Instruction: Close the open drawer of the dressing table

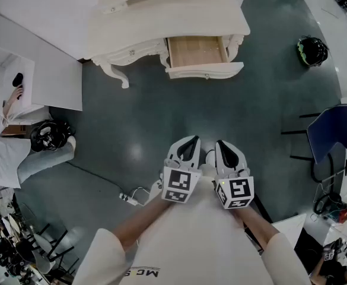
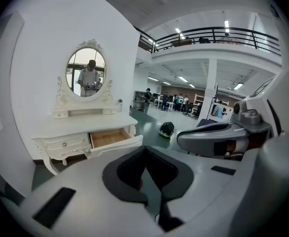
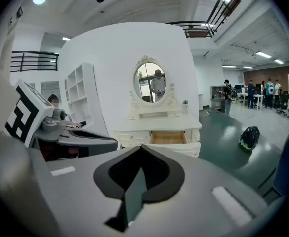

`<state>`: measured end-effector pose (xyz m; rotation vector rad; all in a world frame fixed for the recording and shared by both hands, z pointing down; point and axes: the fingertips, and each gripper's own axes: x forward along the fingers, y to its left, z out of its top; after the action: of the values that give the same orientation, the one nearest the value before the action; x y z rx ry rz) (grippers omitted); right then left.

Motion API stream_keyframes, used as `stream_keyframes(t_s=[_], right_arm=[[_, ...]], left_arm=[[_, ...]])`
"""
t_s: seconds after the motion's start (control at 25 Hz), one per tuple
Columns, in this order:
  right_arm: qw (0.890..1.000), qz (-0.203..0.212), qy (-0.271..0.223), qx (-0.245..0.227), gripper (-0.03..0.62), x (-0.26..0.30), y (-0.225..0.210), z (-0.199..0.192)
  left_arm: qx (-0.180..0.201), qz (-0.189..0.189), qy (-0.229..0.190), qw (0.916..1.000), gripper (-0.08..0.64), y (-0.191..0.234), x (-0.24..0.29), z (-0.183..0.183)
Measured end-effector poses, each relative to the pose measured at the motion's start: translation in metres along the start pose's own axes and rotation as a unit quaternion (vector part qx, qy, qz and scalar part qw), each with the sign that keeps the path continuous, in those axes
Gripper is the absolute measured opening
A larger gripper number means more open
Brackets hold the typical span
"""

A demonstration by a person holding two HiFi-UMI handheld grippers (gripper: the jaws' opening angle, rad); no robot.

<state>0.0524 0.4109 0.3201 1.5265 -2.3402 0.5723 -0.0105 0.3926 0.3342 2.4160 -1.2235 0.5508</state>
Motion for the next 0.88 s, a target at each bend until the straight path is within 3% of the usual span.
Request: stream_keyframes(t_s=[0.52, 0.72, 0.88], right_arm=[[0.999, -0.018, 0.024, 0.026, 0.0, 0.031, 0.037, -0.014], [0.999, 0.001, 0.033, -0.017, 0.0, 0.048, 0.078, -0.015], [0.999, 0.019, 0.038, -0.029, 0.0, 0.055, 0.1, -0.01]], left_arm=[[-0.032, -0.003, 0.01, 0.9994, 0.009, 0.05, -0.027, -0.026], [-0.096, 0.015, 0.012, 0.9952, 0.009, 0.091, -0.042, -0.043], [-0.096, 0.009, 0.004, 0.9953, 0.009, 0.101, -0.049, -0.039]])
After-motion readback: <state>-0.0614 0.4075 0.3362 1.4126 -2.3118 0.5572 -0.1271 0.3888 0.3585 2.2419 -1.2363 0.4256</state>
